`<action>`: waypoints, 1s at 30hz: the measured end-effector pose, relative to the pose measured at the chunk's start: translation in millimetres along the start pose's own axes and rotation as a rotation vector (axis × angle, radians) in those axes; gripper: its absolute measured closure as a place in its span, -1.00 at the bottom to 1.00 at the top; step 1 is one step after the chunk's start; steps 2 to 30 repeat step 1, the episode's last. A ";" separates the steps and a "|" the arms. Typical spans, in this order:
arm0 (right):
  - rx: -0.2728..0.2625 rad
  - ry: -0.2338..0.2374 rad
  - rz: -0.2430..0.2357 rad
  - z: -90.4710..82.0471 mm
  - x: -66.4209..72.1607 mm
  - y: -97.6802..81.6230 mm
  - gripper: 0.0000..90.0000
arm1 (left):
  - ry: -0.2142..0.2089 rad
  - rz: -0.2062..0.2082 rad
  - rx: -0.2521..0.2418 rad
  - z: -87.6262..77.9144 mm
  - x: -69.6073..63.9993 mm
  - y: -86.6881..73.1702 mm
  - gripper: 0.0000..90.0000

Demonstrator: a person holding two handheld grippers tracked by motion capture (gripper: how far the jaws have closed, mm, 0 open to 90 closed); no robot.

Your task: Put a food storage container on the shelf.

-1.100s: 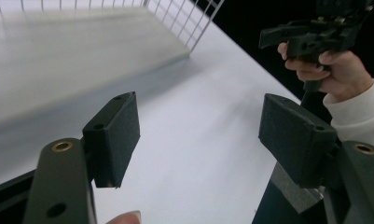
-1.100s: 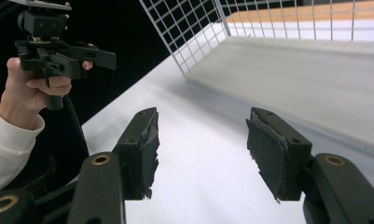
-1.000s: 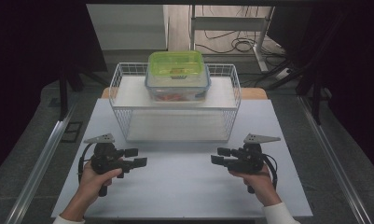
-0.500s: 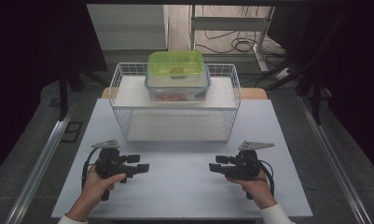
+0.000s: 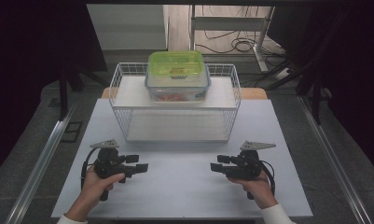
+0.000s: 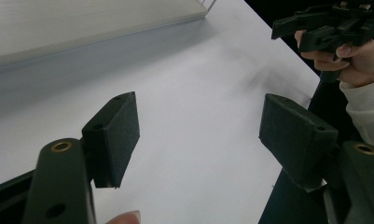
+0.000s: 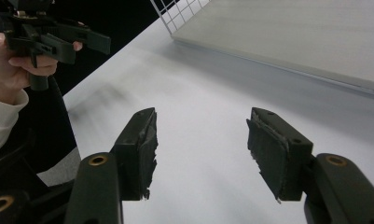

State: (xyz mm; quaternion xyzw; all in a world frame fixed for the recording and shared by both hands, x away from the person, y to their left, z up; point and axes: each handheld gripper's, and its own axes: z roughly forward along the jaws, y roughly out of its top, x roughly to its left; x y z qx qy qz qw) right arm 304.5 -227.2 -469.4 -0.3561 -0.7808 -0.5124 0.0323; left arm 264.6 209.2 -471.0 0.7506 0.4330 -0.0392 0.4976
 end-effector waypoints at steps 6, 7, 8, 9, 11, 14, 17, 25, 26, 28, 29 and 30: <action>-0.002 -0.001 0.001 -0.5 -0.3 0.0 -0.08 | 0.002 0.001 -0.001 -0.1 0.2 -0.2 -0.37; -0.002 -0.001 0.001 -0.5 -0.3 0.0 -0.08 | 0.002 0.001 -0.001 -0.1 0.2 -0.2 -0.37; -0.002 -0.001 0.001 -0.5 -0.3 0.0 -0.08 | 0.002 0.001 -0.001 -0.1 0.2 -0.2 -0.37; -0.002 -0.001 0.001 -0.5 -0.3 0.0 -0.08 | 0.002 0.001 -0.001 -0.1 0.2 -0.2 -0.37; -0.002 -0.001 0.001 -0.5 -0.3 0.0 -0.08 | 0.002 0.001 -0.001 -0.1 0.2 -0.2 -0.37; -0.002 -0.001 0.001 -0.5 -0.3 0.0 -0.08 | 0.002 0.001 -0.001 -0.1 0.2 -0.2 -0.37; -0.002 -0.001 0.001 -0.5 -0.3 0.0 -0.08 | 0.002 0.001 -0.001 -0.1 0.2 -0.2 -0.37; -0.002 -0.001 0.001 -0.5 -0.3 0.0 -0.08 | 0.002 0.001 -0.001 -0.1 0.2 -0.2 -0.37; -0.002 -0.001 0.001 -0.5 -0.3 0.0 -0.08 | 0.002 0.001 -0.001 -0.1 0.2 -0.2 -0.37; -0.002 -0.001 0.001 -0.5 -0.3 0.0 -0.08 | 0.002 0.001 -0.001 -0.1 0.2 -0.2 -0.37; -0.002 -0.001 0.001 -0.5 -0.3 0.0 -0.08 | 0.002 0.001 -0.001 -0.1 0.2 -0.2 -0.37; -0.002 -0.001 0.001 -0.5 -0.3 0.0 -0.08 | 0.002 0.001 -0.001 -0.1 0.2 -0.2 -0.37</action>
